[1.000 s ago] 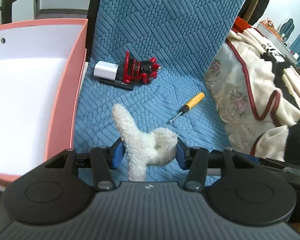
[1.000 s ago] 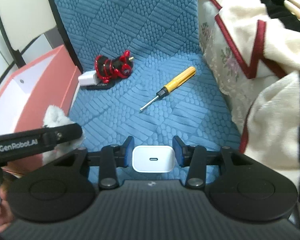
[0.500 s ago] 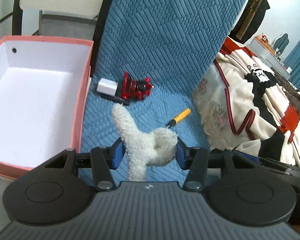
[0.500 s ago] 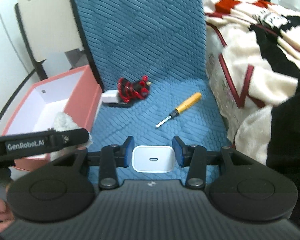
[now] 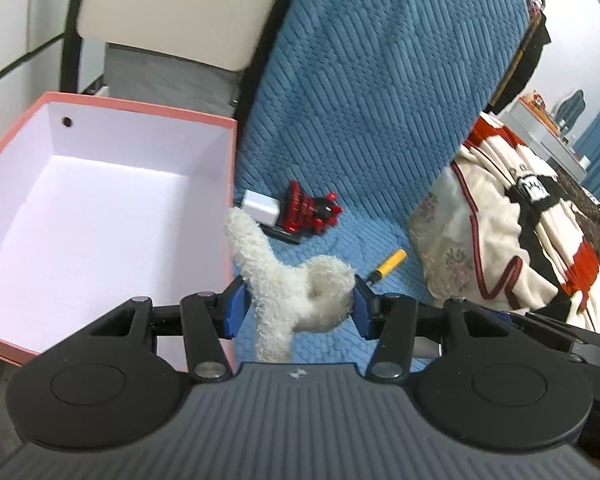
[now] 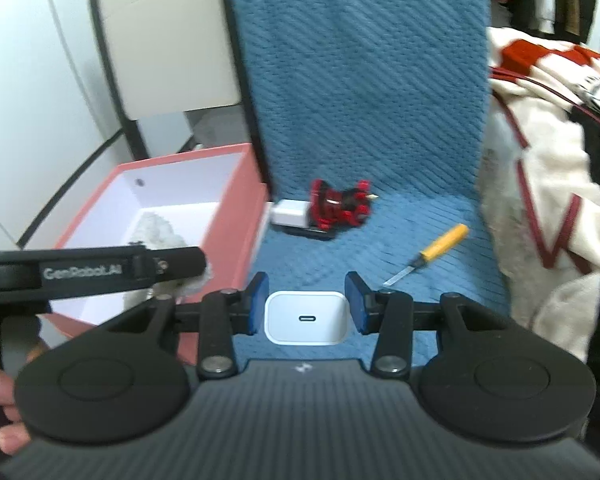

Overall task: Organize rigid objects
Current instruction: 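Carry the plush toy and charger over the pink box with both grippers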

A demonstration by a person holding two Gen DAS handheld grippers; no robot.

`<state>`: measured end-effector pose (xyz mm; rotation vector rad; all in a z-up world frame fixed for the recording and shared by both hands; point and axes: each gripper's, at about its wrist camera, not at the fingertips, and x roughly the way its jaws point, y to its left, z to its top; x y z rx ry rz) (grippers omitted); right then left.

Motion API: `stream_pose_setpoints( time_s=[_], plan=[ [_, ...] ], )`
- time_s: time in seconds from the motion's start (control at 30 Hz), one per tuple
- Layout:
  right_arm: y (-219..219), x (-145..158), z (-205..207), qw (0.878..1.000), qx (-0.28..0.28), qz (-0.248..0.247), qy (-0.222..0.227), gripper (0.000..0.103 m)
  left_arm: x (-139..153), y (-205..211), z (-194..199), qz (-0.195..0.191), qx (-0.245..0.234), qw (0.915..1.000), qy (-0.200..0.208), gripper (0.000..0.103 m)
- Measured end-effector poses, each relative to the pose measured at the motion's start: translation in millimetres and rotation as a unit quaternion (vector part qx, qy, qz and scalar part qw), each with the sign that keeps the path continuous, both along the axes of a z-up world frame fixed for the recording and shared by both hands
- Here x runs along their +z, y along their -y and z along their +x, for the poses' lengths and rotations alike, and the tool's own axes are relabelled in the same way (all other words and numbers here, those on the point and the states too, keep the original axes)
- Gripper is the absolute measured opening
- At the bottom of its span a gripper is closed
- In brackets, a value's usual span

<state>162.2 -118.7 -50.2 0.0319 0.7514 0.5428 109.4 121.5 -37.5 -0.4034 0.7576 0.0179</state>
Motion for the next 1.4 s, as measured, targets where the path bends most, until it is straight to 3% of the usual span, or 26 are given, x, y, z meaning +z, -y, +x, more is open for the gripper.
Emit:
stream_pose_setpoints(
  time_s=[0.33, 0.5, 0.73, 0.87, 0.97, 1.2, 1.4],
  plan=[
    [-60.8, 16.9, -15.3, 0.998, 0.061, 0.014, 0.019, 0.045, 27.0, -63.3, -27.0, 0.006, 0.046, 0.9987, 0.021, 0.058],
    [-88.1, 18.3, -15.7, 0.996, 0.088, 0.02, 0.018, 0.045, 24.9, -91.6, -29.4, 0.014, 0.069, 0.9973, 0.022, 0.058],
    [-127.2, 7.6, 5.1, 0.993, 0.12, 0.016, -0.011, 0.045, -2.5, -148.5, -9.1, 0.002, 0.106, 0.9943, -0.013, 0.058],
    [-157.0, -2.7, 19.2, 0.99, 0.138, 0.005, -0.032, 0.045, -18.5, -175.9, 4.6, 0.011, 0.114, 0.9928, -0.035, 0.058],
    [-179.8, -15.0, 29.3, 0.988, 0.149, -0.006, -0.051, 0.045, -36.8, -196.3, 15.7, -0.005, 0.112, 0.9919, -0.061, 0.058],
    [-212.9, -52.8, 54.2, 0.981, 0.154, -0.037, -0.113, 0.045, -74.8, -222.7, 28.2, -0.003, 0.117, 0.9869, -0.111, 0.058],
    [-224.1, -68.6, 61.8, 0.978, 0.152, -0.057, -0.134, 0.045, -90.2, -229.4, 30.9, -0.012, 0.121, 0.9849, -0.123, 0.058]
  ],
)
